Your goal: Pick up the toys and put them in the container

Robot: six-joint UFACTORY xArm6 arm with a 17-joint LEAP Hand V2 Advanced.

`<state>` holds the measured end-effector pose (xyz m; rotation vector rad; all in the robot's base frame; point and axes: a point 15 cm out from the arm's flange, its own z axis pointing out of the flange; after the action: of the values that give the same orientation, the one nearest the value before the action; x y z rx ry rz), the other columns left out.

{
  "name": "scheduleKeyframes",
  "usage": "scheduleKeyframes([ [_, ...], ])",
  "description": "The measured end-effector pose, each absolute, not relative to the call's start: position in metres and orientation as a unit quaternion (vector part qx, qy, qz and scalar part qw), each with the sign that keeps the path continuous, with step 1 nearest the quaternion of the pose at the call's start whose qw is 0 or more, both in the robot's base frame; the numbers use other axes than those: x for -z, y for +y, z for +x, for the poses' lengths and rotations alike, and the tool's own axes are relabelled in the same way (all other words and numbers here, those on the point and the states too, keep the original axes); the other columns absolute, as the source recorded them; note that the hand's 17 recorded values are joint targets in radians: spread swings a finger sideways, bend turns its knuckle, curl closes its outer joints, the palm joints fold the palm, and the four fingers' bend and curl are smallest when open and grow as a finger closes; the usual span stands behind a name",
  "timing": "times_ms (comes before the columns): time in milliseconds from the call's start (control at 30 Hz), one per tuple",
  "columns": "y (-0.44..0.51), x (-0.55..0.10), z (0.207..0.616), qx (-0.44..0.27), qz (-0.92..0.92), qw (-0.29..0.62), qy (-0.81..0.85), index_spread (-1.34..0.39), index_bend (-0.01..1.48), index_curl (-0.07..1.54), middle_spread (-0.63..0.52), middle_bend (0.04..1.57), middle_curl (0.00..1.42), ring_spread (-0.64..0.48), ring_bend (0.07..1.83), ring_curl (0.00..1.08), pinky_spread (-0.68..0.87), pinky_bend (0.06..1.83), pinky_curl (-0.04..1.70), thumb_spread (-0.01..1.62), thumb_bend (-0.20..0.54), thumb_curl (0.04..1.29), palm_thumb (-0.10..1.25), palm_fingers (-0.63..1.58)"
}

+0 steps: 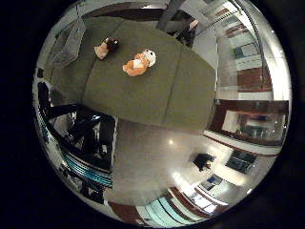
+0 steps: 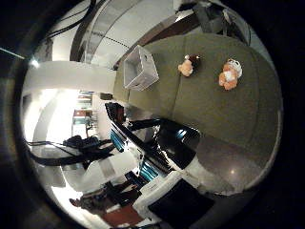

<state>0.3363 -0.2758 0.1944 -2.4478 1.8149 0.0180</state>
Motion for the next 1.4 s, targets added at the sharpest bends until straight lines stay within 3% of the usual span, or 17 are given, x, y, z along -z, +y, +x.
scheduleKeyframes([
  [900,-0.272,-0.163,0.345,-0.038,-0.8,0.054,0.597,-0.39,0.17,0.31,-0.03,0.19,0.32,0.16,0.2,0.25,0.32,0.44,0.1,1.11,-0.021,0.32,0.57,0.21],
  [1400,-0.34,-0.131,0.443,-0.022,-0.809,0.03,0.586,-0.38,0.17,0.3,-0.03,0.18,0.31,0.15,0.23,0.26,0.32,0.48,0.1,1.11,-0.019,0.32,0.59,0.16],
])
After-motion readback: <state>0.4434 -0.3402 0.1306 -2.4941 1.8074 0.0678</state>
